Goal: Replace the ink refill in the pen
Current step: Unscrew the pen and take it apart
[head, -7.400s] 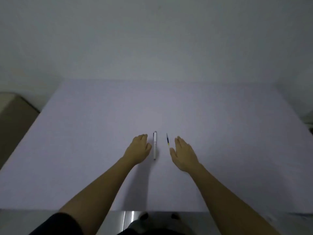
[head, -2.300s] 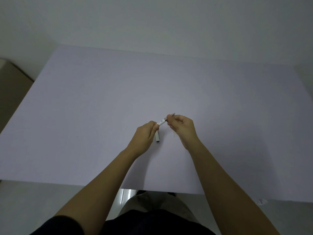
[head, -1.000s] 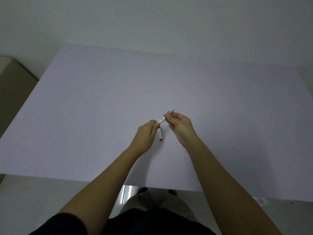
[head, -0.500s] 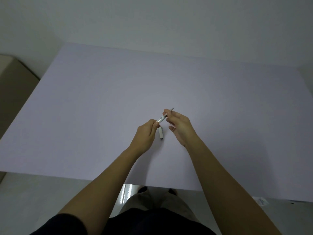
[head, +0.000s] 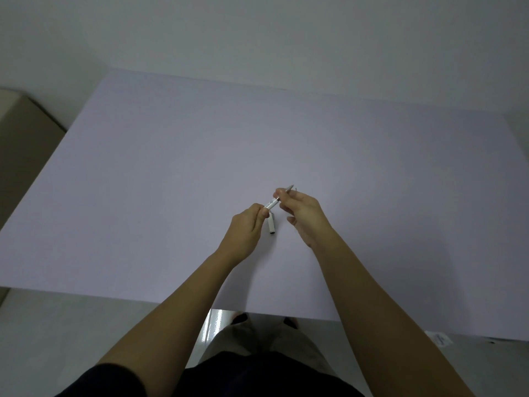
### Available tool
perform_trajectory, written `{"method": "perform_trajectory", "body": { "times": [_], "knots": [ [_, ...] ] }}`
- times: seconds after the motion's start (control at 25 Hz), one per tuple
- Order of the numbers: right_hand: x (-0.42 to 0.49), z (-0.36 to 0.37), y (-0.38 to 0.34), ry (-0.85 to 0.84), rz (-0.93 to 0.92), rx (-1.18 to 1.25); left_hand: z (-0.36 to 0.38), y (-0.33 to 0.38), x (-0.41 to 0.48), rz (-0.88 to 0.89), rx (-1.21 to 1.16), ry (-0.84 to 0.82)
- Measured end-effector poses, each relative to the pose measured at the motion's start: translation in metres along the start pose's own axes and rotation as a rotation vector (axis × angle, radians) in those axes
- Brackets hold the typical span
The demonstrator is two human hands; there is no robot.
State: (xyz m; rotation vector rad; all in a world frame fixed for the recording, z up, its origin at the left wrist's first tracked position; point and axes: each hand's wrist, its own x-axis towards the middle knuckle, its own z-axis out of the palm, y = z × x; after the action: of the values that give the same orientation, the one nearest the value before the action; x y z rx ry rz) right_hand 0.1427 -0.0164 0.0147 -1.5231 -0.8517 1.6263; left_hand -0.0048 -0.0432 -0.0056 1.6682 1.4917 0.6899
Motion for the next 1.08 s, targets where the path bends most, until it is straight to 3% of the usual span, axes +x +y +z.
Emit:
{"method": "perform_trajectory", "body": {
  "times": [0.12,0.28,0.44,0.68,1.08],
  "knots": [
    [0.001,-0.002,0.001,-0.081,0.004,0.052,0.000,0.000,0.001,-0.021,0.008,-0.001],
    [0.001,0.003,0.000,0.095,-0.055,0.105,0.001,0.001,0.000,-0.004,0.023,-0.008],
    [0.001,0.004,-0.001,0.029,-0.054,0.205,0.000,0.003,0.002,-0.021,0.009,0.001],
    [-0.001,0.002,-0.003,0.077,-0.008,-0.003,0.000,0.003,0.002,-0.035,-0.022,-0.012],
    [-0.002,0.004,-0.009,0.057,0.004,0.060,0.000,0.004,0.003,-0.056,-0.024,0.002]
  ]
}}
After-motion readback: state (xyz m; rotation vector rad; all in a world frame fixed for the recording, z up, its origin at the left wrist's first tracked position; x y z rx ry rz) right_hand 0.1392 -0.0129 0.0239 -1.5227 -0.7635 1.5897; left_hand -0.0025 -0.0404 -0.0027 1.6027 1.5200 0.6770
